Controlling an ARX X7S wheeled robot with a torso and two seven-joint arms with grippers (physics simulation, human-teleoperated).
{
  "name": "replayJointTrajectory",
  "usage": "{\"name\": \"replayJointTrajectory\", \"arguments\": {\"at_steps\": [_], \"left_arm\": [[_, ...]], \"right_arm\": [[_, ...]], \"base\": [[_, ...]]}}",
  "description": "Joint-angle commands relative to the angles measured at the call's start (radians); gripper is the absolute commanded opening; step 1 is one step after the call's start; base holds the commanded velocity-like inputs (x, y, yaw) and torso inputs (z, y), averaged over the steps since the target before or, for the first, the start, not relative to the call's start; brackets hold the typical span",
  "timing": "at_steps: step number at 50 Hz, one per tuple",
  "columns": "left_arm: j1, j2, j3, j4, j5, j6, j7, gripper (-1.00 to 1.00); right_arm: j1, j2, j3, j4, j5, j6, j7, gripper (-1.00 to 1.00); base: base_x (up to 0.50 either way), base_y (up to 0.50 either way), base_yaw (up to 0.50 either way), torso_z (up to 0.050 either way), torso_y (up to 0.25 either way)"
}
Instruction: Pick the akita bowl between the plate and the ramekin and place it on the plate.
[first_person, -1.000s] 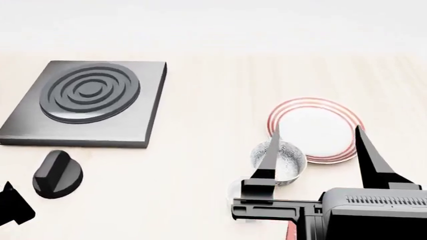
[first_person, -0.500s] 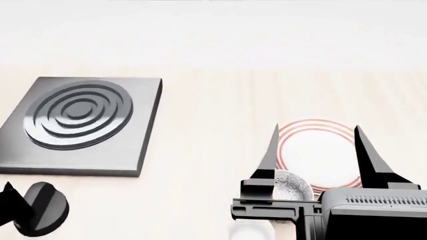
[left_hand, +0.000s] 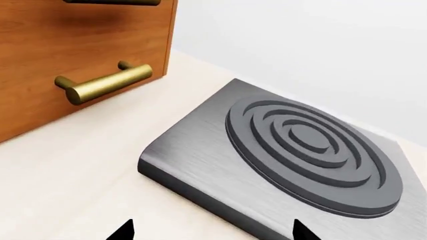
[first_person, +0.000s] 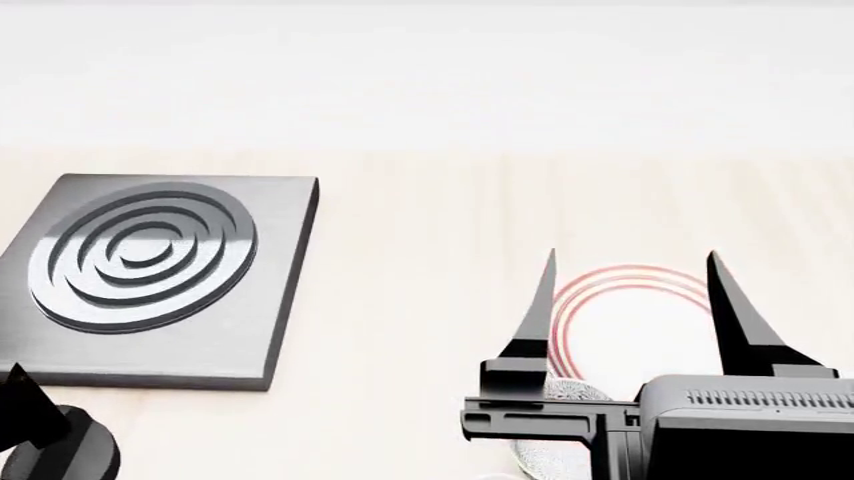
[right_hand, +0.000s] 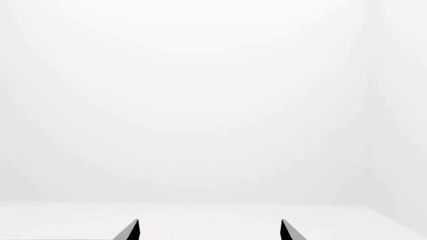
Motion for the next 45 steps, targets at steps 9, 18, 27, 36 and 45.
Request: {"name": "replayJointTrajectory", "arguments": {"at_steps": [9,18,27,36,45], "left_arm": [[0.001,-0.003,0.005,-0.002,-0.004,0.005,-0.002,1.00],[0.003,-0.006,0.006,0.011,-0.010,-0.005,-0.009,1.00],[0.000,-0.007,0.009,0.002,-0.010,0.001,-0.008,1.00],[0.000,-0.008,0.010,0.003,-0.014,-0.001,-0.011,1.00],[0.001,-0.009,0.012,0.002,-0.017,-0.001,-0.013,1.00]], "right_arm": [[0.002,-0.002,0.006,0.008,0.010,0.024,0.026,1.00],[0.024,-0.019,0.030,0.036,0.050,0.136,0.067,1.00],[0.054,-0.011,0.023,0.033,0.069,0.250,0.102,1.00],[0.078,-0.044,0.066,0.076,0.109,0.302,0.128,1.00],[0.066,-0.037,0.049,0.111,0.088,0.277,0.133,1.00]], "base": [[0.25,0.00,0.00,0.000,0.000],[0.02,0.00,0.00,0.000,0.000],[0.00,0.00,0.00,0.000,0.000],[0.00,0.00,0.00,0.000,0.000],[0.00,0.00,0.00,0.000,0.000]]}}
